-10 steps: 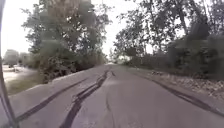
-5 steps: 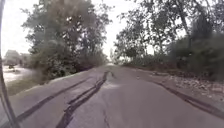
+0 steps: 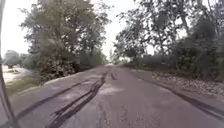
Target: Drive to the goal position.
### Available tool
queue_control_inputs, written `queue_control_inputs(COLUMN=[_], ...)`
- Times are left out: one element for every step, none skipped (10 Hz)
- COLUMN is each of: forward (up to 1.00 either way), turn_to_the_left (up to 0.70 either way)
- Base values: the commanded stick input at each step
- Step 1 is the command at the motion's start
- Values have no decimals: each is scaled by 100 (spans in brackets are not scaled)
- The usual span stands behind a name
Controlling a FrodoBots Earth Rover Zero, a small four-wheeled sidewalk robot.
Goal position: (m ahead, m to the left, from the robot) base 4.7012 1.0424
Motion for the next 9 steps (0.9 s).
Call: queue_control_inputs(forward=[70, 70, 70, 70, 70, 70, 70, 70, 70], turn_to_the_left=[0, 0, 0, 0, 0, 0, 0, 0, 0])
